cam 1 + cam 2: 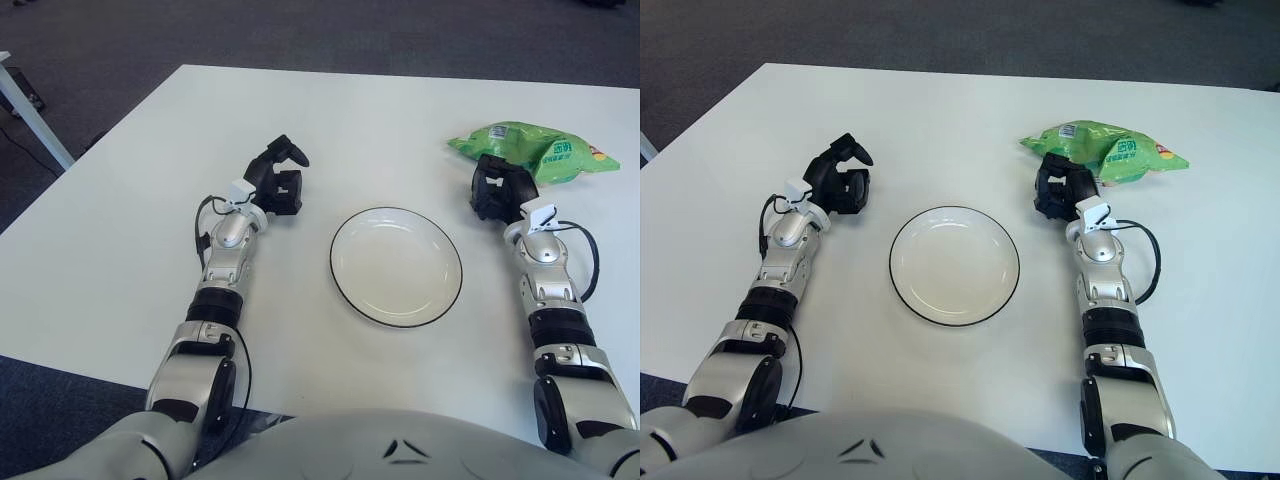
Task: Put the snack into the plate.
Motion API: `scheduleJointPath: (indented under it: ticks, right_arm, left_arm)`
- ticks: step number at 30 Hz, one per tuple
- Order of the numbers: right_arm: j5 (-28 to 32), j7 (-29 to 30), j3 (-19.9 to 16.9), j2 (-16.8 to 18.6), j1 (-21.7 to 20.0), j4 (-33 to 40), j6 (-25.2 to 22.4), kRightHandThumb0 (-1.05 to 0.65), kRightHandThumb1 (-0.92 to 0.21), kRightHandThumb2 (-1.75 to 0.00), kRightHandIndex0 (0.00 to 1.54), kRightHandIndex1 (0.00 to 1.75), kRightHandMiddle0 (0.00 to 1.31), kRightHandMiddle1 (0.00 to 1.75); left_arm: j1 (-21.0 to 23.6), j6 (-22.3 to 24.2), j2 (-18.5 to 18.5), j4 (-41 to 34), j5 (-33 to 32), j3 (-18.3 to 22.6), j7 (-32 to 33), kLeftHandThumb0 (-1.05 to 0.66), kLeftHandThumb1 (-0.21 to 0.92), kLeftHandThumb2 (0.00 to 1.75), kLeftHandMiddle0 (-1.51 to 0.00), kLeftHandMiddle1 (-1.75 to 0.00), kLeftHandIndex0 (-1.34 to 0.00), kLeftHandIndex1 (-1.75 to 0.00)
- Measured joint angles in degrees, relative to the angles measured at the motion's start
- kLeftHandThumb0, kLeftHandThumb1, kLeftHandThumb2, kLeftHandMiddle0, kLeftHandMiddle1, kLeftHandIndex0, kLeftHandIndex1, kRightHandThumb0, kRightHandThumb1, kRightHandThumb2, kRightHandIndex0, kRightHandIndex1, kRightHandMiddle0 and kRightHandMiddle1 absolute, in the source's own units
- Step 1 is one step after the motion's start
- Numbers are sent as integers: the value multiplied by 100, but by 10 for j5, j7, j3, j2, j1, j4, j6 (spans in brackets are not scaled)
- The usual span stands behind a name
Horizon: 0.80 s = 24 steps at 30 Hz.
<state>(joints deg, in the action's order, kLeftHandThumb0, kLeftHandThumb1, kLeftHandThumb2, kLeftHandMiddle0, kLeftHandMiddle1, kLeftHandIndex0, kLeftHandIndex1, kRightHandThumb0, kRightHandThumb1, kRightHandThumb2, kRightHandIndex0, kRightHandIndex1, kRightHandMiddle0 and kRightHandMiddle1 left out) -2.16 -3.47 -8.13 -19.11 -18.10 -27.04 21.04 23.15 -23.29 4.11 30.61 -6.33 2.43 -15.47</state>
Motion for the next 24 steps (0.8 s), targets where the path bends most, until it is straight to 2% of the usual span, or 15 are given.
scheduleJointPath:
  ticks: [9, 18, 24]
  right_arm:
    - [-55, 71, 3, -4, -1, 2, 80, -46, -38, -124, 116, 175, 56, 175]
    - [-106, 135, 4, -8, 13, 38, 98, -45, -42, -118, 104, 175, 53, 175]
    - [-130, 163, -1, -13, 20, 57, 99, -44, -44, -116, 102, 175, 51, 175]
  left_arm:
    - [2, 0, -2, 2, 1, 0, 4, -45, 41, 120, -126, -175, -54, -175]
    - [3, 0, -3, 2, 2, -1, 10, -45, 40, 121, -126, -175, -54, -175]
    - [4, 1, -2, 3, 3, -2, 10, -46, 38, 123, -127, -175, -56, -175]
